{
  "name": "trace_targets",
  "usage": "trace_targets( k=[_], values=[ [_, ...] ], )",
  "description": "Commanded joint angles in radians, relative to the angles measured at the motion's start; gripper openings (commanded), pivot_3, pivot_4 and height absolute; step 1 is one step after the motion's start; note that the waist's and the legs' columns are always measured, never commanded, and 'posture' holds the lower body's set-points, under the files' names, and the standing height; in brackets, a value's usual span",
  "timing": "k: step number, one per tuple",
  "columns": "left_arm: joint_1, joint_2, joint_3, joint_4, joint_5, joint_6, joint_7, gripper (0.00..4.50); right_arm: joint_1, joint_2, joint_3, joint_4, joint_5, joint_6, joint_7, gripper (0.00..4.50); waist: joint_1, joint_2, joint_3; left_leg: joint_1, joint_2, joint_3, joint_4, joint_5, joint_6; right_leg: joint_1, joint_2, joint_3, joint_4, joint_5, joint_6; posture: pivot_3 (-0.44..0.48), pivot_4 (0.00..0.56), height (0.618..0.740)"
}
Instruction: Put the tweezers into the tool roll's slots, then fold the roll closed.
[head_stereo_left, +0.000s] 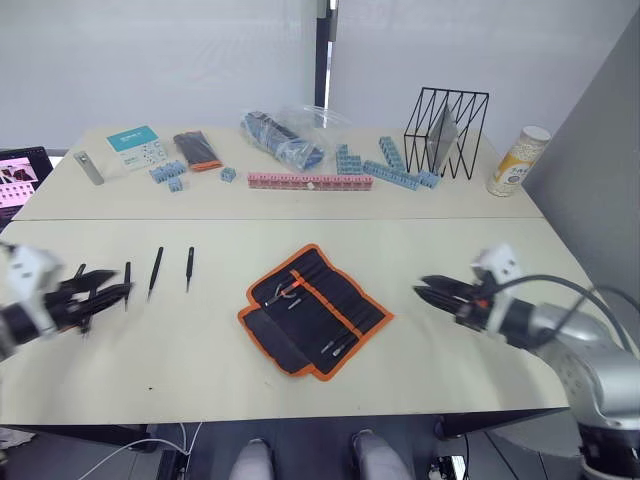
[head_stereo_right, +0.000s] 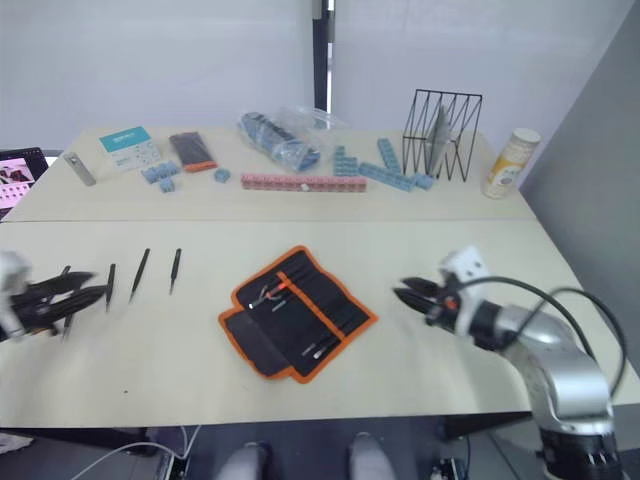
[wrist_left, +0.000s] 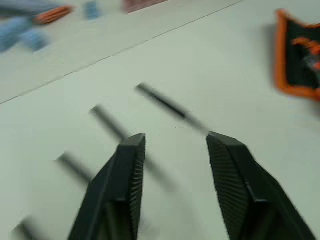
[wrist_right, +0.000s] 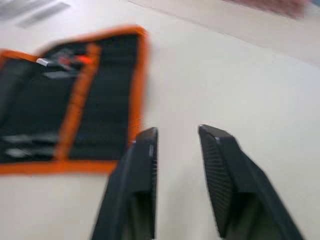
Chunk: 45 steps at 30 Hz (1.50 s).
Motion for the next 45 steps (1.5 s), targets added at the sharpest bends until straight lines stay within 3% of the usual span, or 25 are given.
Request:
trace_targets(
  k=[1, 3, 6, 11, 18, 22, 26, 33, 36, 44, 45],
  values=[
    [0.044, 0.051, 0.111, 0.156, 0.007, -0.088, 0.032, 3.88, 0.084, 0.004, -0.138, 0.044, -0.014, -0.140, -0.022, 3.00, 0.000, 0.000, 0.000, 0.000, 0.000, 0.000, 0.000, 0.000, 0.000, 0.000, 0.000, 0.000, 0.000, -0.001, -0.001, 0.000, 0.150, 0.717],
    [0.079, 0.072, 0.140, 0.247, 0.019, -0.140, 0.034, 4.45, 0.131, 0.010, -0.200, 0.097, -0.018, -0.197, -0.038, 3.58, -0.001, -0.001, 0.001, 0.001, 0.000, 0.002, 0.001, 0.000, 0.000, 0.001, -0.002, 0.000, 0.000, -0.001, -0.001, 0.000, 0.150, 0.717],
    [0.135, 0.080, 0.174, 0.348, 0.018, -0.203, 0.030, 4.50, 0.193, 0.016, -0.263, 0.171, -0.021, -0.268, -0.046, 4.45, -0.001, -0.004, 0.002, 0.005, 0.000, 0.005, 0.001, -0.003, -0.005, 0.002, -0.004, 0.000, -0.001, -0.001, -0.002, 0.000, 0.150, 0.717],
    [0.196, 0.039, 0.222, 0.385, -0.006, -0.262, 0.082, 4.50, 0.223, 0.051, -0.275, 0.221, -0.024, -0.331, -0.090, 4.45, -0.003, -0.008, 0.003, 0.007, 0.001, 0.007, 0.002, -0.005, -0.008, 0.002, -0.004, 0.000, -0.001, -0.001, -0.003, 0.000, 0.150, 0.717],
    [0.229, -0.058, 0.277, 0.282, -0.070, -0.191, 0.160, 4.50, 0.167, 0.041, -0.172, 0.049, 0.064, -0.207, -0.084, 4.45, -0.005, -0.008, 0.003, 0.008, 0.003, 0.010, 0.003, -0.005, -0.009, 0.002, -0.004, 0.001, 0.000, -0.001, -0.004, 0.000, 0.150, 0.717],
    [0.155, -0.059, 0.253, 0.298, -0.057, -0.158, 0.263, 4.50, 0.088, -0.026, -0.081, -0.089, 0.170, -0.061, -0.040, 4.45, -0.002, -0.008, 0.003, 0.008, 0.003, 0.010, 0.003, -0.005, -0.009, 0.002, -0.004, 0.001, 0.001, -0.001, -0.004, 0.000, 0.150, 0.717],
    [-0.020, -0.032, 0.157, 0.361, -0.014, -0.103, 0.290, 4.50, -0.079, -0.081, 0.034, -0.205, 0.316, 0.088, 0.000, 4.45, 0.011, -0.009, 0.004, 0.008, 0.003, 0.010, 0.005, -0.005, -0.009, 0.003, -0.004, 0.001, 0.001, -0.001, -0.003, 0.000, 0.150, 0.717],
    [-0.342, 0.008, -0.036, 0.576, 0.133, -0.100, 0.333, 4.50, -0.287, -0.109, 0.205, -0.281, 0.409, 0.198, 0.056, 4.45, 0.023, -0.015, 0.003, 0.004, 0.002, 0.010, 0.005, -0.001, -0.002, 0.002, -0.003, 0.001, 0.000, 0.002, -0.001, 0.000, 0.150, 0.717],
    [-0.424, 0.010, -0.089, 0.645, 0.181, -0.108, 0.344, 4.50, -0.331, -0.102, 0.228, -0.292, 0.438, 0.218, 0.053, 4.45, 0.023, -0.015, 0.003, 0.004, 0.002, 0.010, 0.004, -0.002, -0.005, 0.001, -0.003, 0.001, 0.001, 0.007, 0.006, 0.000, 0.150, 0.717],
    [-0.554, -0.040, -0.215, 0.755, 0.312, -0.062, 0.463, 4.50, -0.357, -0.104, 0.232, -0.313, 0.457, 0.238, 0.021, 4.45, 0.024, -0.015, 0.003, 0.003, 0.002, 0.009, 0.003, -0.004, -0.007, 0.001, -0.003, 0.001, 0.003, 0.007, 0.006, 0.000, 0.150, 0.717],
    [-0.556, -0.047, -0.217, 0.762, 0.316, -0.057, 0.477, 4.24, -0.357, -0.107, 0.225, -0.318, 0.462, 0.242, 0.014, 4.49, 0.024, -0.015, 0.003, 0.004, 0.002, 0.009, 0.004, -0.004, -0.007, 0.001, -0.003, 0.001, 0.004, 0.006, 0.007, 0.000, 0.150, 0.717]
  ],
)
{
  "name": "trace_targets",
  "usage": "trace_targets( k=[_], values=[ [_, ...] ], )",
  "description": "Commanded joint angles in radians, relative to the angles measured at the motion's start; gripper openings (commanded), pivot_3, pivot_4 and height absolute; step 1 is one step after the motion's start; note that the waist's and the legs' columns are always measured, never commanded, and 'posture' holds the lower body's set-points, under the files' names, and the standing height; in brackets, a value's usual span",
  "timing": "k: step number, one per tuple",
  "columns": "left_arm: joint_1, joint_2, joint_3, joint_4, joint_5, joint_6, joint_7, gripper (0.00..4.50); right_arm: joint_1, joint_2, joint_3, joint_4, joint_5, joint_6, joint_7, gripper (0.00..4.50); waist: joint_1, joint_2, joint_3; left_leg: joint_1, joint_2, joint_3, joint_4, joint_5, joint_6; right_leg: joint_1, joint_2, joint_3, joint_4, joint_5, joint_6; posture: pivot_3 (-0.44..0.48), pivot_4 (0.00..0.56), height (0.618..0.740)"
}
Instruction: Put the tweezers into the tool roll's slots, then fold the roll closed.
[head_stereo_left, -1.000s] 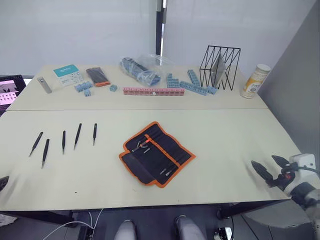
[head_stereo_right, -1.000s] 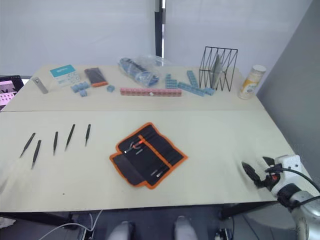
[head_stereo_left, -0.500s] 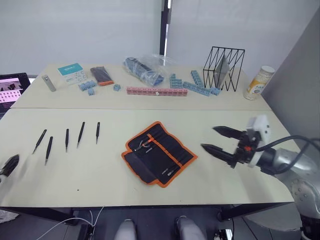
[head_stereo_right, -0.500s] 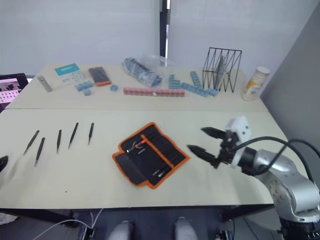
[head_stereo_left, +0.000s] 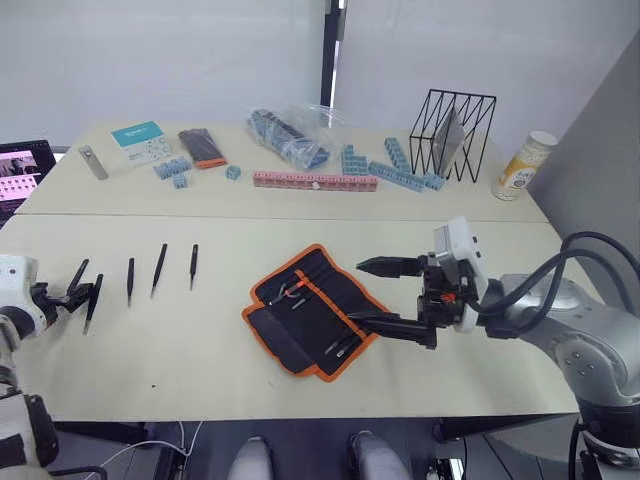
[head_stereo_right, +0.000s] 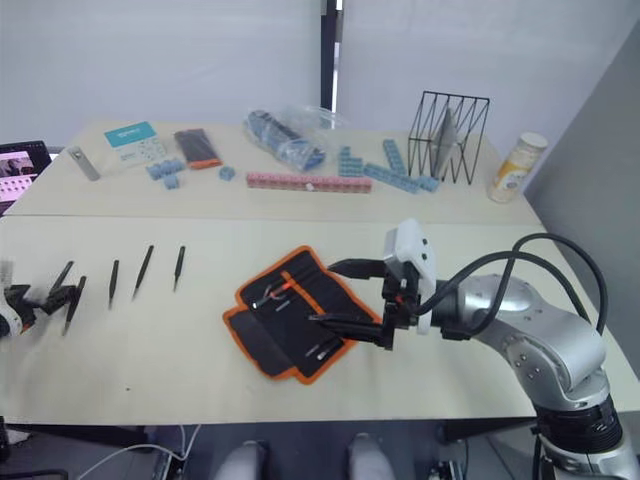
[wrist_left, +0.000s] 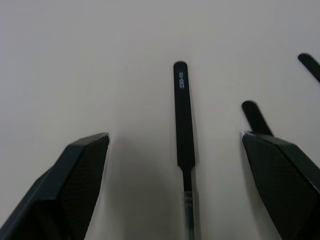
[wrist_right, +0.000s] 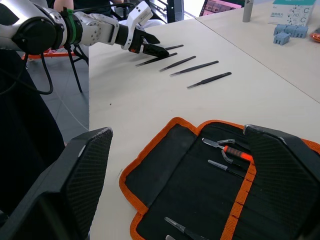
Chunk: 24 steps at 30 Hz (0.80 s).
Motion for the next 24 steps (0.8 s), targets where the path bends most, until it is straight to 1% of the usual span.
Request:
trace_targets(
  k=[1, 2, 8, 10, 11, 13, 14, 18, 24],
  values=[
    [-0.004, -0.014, -0.016, 0.033, 0.032, 0.033, 0.062, 3.95, -0.011, -0.012, -0.031, -0.049, 0.033, 0.008, -0.022, 4.50, -0.001, 0.000, 0.000, 0.001, 0.000, 0.000, 0.000, 0.000, 0.000, 0.000, 0.000, 0.000, 0.001, -0.001, 0.002, 0.000, 0.150, 0.717],
    [-0.003, -0.020, -0.013, 0.037, 0.031, 0.044, 0.072, 3.71, -0.008, -0.016, -0.035, -0.054, 0.035, 0.011, -0.027, 4.50, -0.001, 0.001, 0.000, 0.002, 0.000, 0.000, 0.001, 0.000, 0.000, 0.001, 0.000, 0.000, 0.001, -0.001, 0.002, 0.000, 0.150, 0.717],
    [0.028, -0.049, -0.014, 0.043, 0.035, 0.066, 0.086, 1.70, 0.006, -0.032, -0.053, -0.070, 0.037, 0.015, -0.058, 4.50, -0.008, 0.003, -0.001, 0.008, 0.000, 0.000, 0.001, 0.001, 0.001, 0.003, 0.000, 0.000, 0.002, 0.001, -0.001, 0.000, 0.150, 0.717],
    [0.033, -0.062, -0.009, 0.044, 0.031, 0.067, 0.096, 1.06, 0.008, -0.036, -0.054, -0.072, 0.039, 0.014, -0.064, 4.50, -0.010, 0.005, -0.002, 0.012, 0.000, 0.000, 0.001, 0.001, 0.001, 0.007, 0.000, 0.001, 0.002, 0.001, -0.002, 0.000, 0.150, 0.717],
    [0.034, -0.066, -0.006, 0.044, 0.030, 0.069, 0.100, 0.72, 0.009, -0.037, -0.055, -0.073, 0.040, 0.013, -0.067, 4.50, -0.011, 0.006, -0.002, 0.014, 0.000, 0.000, 0.000, 0.001, 0.001, 0.007, 0.000, 0.001, 0.002, -0.002, -0.007, 0.000, 0.150, 0.717],
    [0.034, -0.069, 0.001, 0.044, 0.024, 0.074, 0.105, 0.11, 0.010, -0.039, -0.058, -0.075, 0.041, 0.013, -0.074, 4.50, -0.013, 0.008, -0.002, 0.018, 0.000, 0.000, 0.000, 0.001, 0.001, 0.011, 0.000, 0.001, 0.002, -0.002, -0.007, 0.000, 0.150, 0.717],
    [0.034, -0.069, 0.008, 0.044, 0.019, 0.074, 0.111, 0.05, 0.012, -0.041, -0.058, -0.076, 0.042, 0.012, -0.076, 4.50, -0.014, 0.008, -0.002, 0.020, 0.000, 0.000, 0.000, 0.000, 0.001, 0.013, 0.000, 0.001, 0.002, -0.002, -0.007, 0.000, 0.150, 0.717],
    [0.029, -0.058, 0.034, 0.041, 0.005, 0.058, 0.136, 0.05, 0.016, -0.047, -0.058, -0.076, 0.041, 0.011, -0.079, 4.50, -0.018, 0.008, -0.002, 0.020, 0.000, 0.000, 0.000, 0.000, 0.000, 0.014, 0.000, 0.001, 0.002, -0.002, -0.007, 0.000, 0.150, 0.717],
    [-0.014, -0.007, 0.069, 0.020, -0.012, -0.009, 0.143, 0.05, 0.027, -0.049, -0.051, -0.073, 0.034, 0.005, -0.079, 4.50, -0.026, 0.007, -0.001, 0.019, 0.000, 0.000, 0.000, 0.001, 0.001, 0.013, 0.000, 0.001, 0.002, -0.002, -0.007, 0.000, 0.150, 0.717]
  ],
)
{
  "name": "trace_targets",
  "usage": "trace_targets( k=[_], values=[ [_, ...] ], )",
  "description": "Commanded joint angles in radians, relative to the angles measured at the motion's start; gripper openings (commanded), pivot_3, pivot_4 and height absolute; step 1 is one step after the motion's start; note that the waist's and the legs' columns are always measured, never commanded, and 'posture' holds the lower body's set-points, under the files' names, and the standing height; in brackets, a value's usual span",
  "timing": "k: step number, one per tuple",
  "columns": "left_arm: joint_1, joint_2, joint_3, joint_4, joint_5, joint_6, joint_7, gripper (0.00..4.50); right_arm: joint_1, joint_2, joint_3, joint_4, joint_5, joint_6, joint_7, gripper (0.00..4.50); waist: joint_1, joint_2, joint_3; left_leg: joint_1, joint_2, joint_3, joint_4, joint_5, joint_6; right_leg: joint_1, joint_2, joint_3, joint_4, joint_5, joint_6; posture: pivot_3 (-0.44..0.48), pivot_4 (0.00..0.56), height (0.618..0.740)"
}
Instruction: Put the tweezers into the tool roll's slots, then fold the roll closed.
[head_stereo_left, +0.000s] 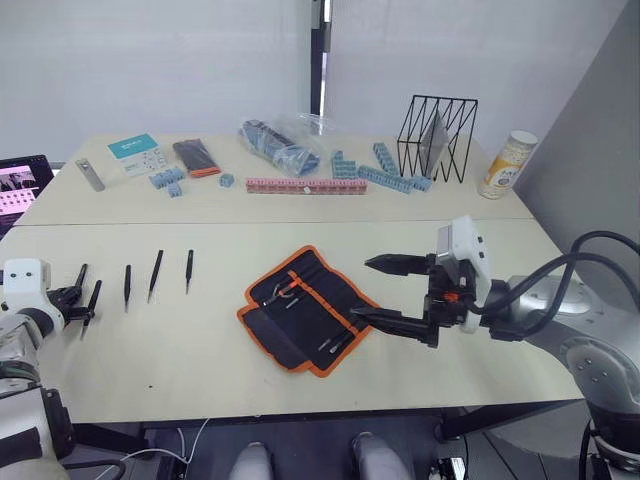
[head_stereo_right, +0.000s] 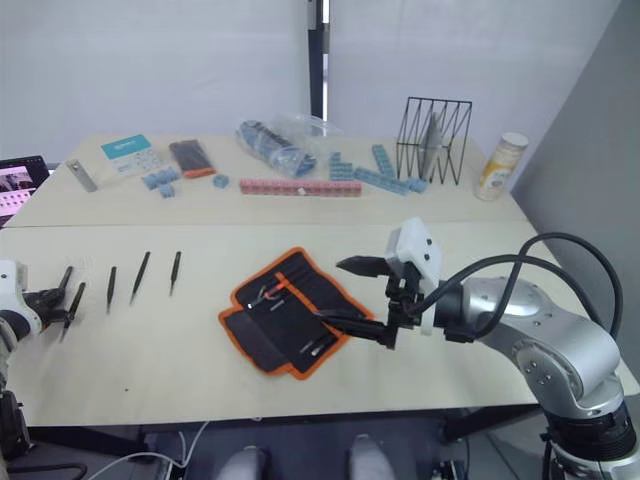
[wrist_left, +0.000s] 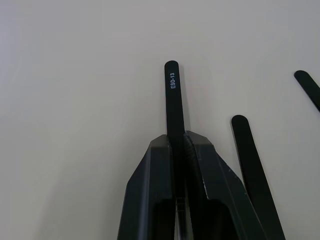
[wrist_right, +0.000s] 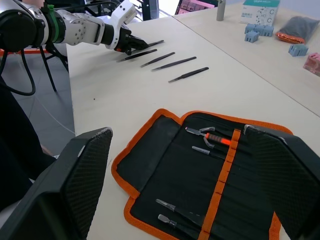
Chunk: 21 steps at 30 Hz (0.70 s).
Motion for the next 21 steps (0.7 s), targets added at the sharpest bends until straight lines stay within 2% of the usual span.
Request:
trace_targets(
  k=[1, 6, 8, 11, 13, 15, 17, 21],
  values=[
    [-0.027, 0.064, 0.014, -0.005, -0.004, -0.043, 0.008, 0.05, -0.006, -0.008, -0.025, -0.027, 0.013, -0.012, -0.001, 4.50, -0.002, -0.003, 0.001, -0.001, 0.000, 0.000, 0.000, 0.000, 0.000, -0.001, 0.000, 0.000, 0.000, 0.000, 0.000, 0.000, 0.150, 0.717],
    [-0.080, 0.124, -0.034, -0.067, 0.020, -0.113, -0.128, 0.05, 0.020, 0.010, 0.015, -0.005, -0.052, -0.041, -0.011, 4.50, 0.006, -0.012, 0.001, -0.010, 0.000, 0.000, 0.001, 0.000, 0.000, -0.008, 0.000, -0.001, -0.001, 0.000, 0.000, 0.000, 0.150, 0.717],
    [-0.095, 0.130, -0.048, -0.105, 0.010, -0.108, -0.209, 0.05, 0.051, 0.024, 0.040, 0.013, -0.108, -0.066, -0.028, 4.50, 0.018, -0.012, 0.001, -0.017, 0.000, 0.000, 0.002, 0.001, 0.000, -0.013, 0.000, -0.001, -0.001, 0.005, 0.008, 0.000, 0.150, 0.717],
    [-0.093, 0.125, -0.072, -0.180, -0.003, -0.081, -0.332, 0.05, 0.101, 0.059, 0.058, 0.038, -0.173, -0.104, -0.065, 4.50, 0.030, -0.012, 0.001, -0.018, 0.000, 0.000, 0.001, 0.001, 0.000, -0.014, 0.000, -0.001, -0.001, 0.005, 0.007, 0.000, 0.150, 0.717],
    [-0.032, 0.096, -0.110, -0.366, -0.043, 0.019, -0.460, 0.05, 0.147, 0.093, 0.069, 0.058, -0.224, -0.136, -0.099, 4.50, 0.032, -0.011, 0.001, -0.019, 0.000, 0.000, 0.001, 0.000, -0.001, -0.015, 0.000, -0.001, -0.001, 0.004, 0.007, 0.000, 0.150, 0.717],
    [0.061, 0.068, -0.139, -0.645, -0.134, 0.189, -0.559, 0.00, 0.196, 0.127, 0.084, 0.073, -0.267, -0.163, -0.128, 3.95, 0.032, -0.011, 0.001, -0.019, 0.000, 0.000, 0.001, 0.000, -0.001, -0.014, 0.000, -0.001, -0.001, 0.004, 0.006, 0.000, 0.150, 0.717],
    [0.137, 0.037, -0.168, -0.936, -0.244, 0.402, -0.578, 0.00, 0.245, 0.161, 0.103, 0.102, -0.305, -0.202, -0.135, 3.30, 0.031, -0.011, 0.001, -0.020, 0.000, 0.000, 0.001, 0.000, -0.001, -0.014, 0.000, 0.000, -0.001, 0.005, 0.004, 0.000, 0.150, 0.717],
    [0.206, -0.015, -0.213, -1.290, -0.382, 0.696, -0.520, 0.00, 0.287, 0.208, 0.150, 0.176, -0.392, -0.270, -0.140, 1.99, 0.021, -0.012, 0.001, -0.020, 0.000, -0.001, 0.003, 0.000, -0.001, -0.014, 0.000, 0.000, -0.001, 0.003, 0.009, 0.000, 0.150, 0.717]
  ],
)
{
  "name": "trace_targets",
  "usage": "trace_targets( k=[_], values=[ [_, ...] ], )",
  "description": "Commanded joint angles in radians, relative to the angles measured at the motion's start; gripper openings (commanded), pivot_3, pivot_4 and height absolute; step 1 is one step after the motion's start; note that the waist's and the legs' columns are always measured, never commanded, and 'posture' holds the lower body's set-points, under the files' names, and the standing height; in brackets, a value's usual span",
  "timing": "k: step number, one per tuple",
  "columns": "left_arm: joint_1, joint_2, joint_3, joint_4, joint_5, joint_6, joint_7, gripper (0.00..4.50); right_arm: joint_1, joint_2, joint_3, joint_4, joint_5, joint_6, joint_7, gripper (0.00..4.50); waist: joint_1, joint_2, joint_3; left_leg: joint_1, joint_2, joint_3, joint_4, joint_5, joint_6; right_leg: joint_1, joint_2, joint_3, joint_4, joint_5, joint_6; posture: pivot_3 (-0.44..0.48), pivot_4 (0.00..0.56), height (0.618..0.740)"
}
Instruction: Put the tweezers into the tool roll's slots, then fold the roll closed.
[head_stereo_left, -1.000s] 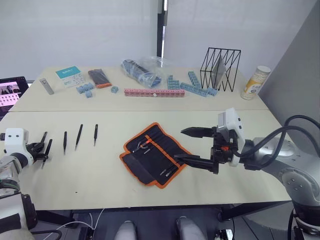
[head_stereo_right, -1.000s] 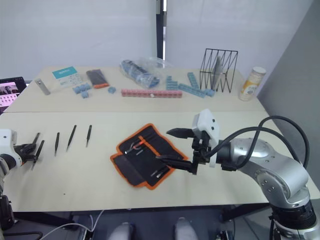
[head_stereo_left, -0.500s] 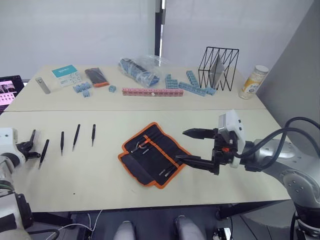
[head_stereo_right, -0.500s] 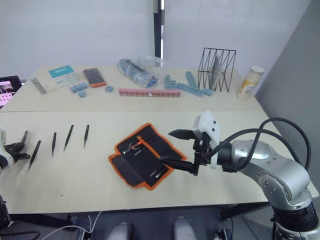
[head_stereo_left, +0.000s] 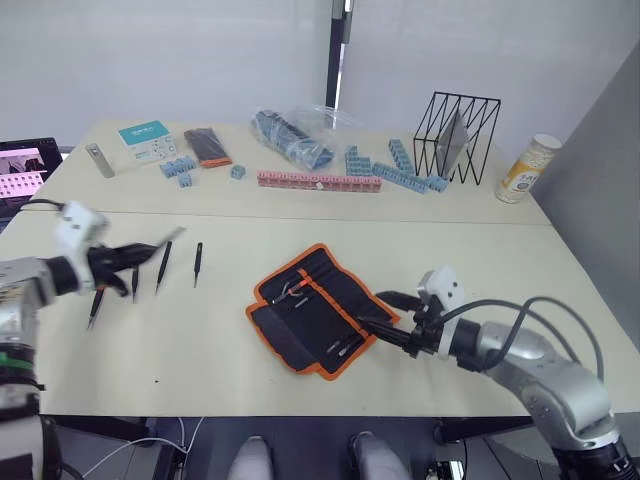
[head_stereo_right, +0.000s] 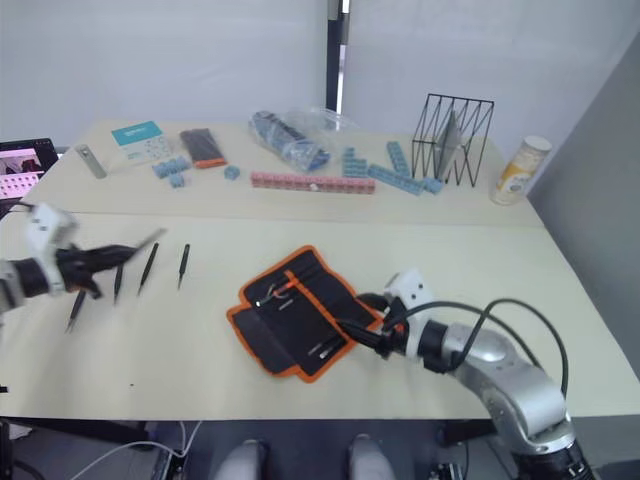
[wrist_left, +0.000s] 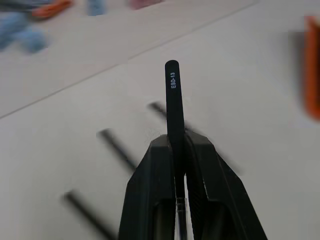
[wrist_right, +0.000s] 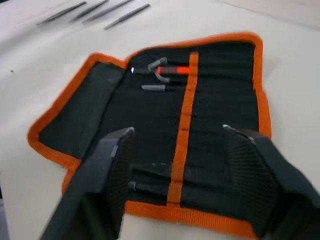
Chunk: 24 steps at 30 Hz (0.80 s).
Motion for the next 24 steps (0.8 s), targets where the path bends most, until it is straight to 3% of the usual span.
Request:
trace_targets(
  k=[1, 6, 13, 24],
  values=[
    [0.018, -0.026, -0.029, -0.305, -0.145, 0.255, 0.061, 0.00, 0.014, 0.027, 0.029, 0.050, -0.081, -0.081, -0.013, 1.61, -0.007, 0.000, 0.000, 0.001, 0.000, 0.000, 0.001, 0.000, 0.000, 0.001, 0.000, 0.000, 0.000, 0.000, 0.000, 0.000, 0.150, 0.717],
    [0.033, -0.094, -0.101, -0.517, -0.221, 0.482, 0.189, 0.00, -0.023, 0.105, 0.071, 0.113, -0.152, -0.122, -0.049, 0.01, -0.025, 0.001, 0.000, 0.004, 0.000, -0.001, 0.002, 0.001, 0.001, 0.002, 0.001, 0.001, 0.001, 0.002, 0.001, 0.000, 0.150, 0.717],
    [-0.005, -0.110, -0.184, -0.603, -0.220, 0.623, 0.299, 0.00, -0.054, 0.210, 0.105, 0.175, -0.215, -0.120, -0.110, 0.01, -0.026, 0.001, 0.000, 0.003, 0.000, -0.002, 0.004, 0.001, 0.001, 0.003, 0.002, 0.001, 0.001, 0.003, 0.002, 0.000, 0.150, 0.717],
    [-0.072, -0.086, -0.317, -0.666, -0.188, 0.755, 0.385, 0.00, 0.032, 0.254, 0.118, 0.192, -0.254, -0.154, -0.136, 0.01, -0.020, 0.001, 0.001, 0.003, -0.001, -0.003, 0.004, 0.001, 0.001, 0.004, 0.002, 0.001, 0.000, 0.003, 0.002, 0.000, 0.150, 0.717]
  ],
)
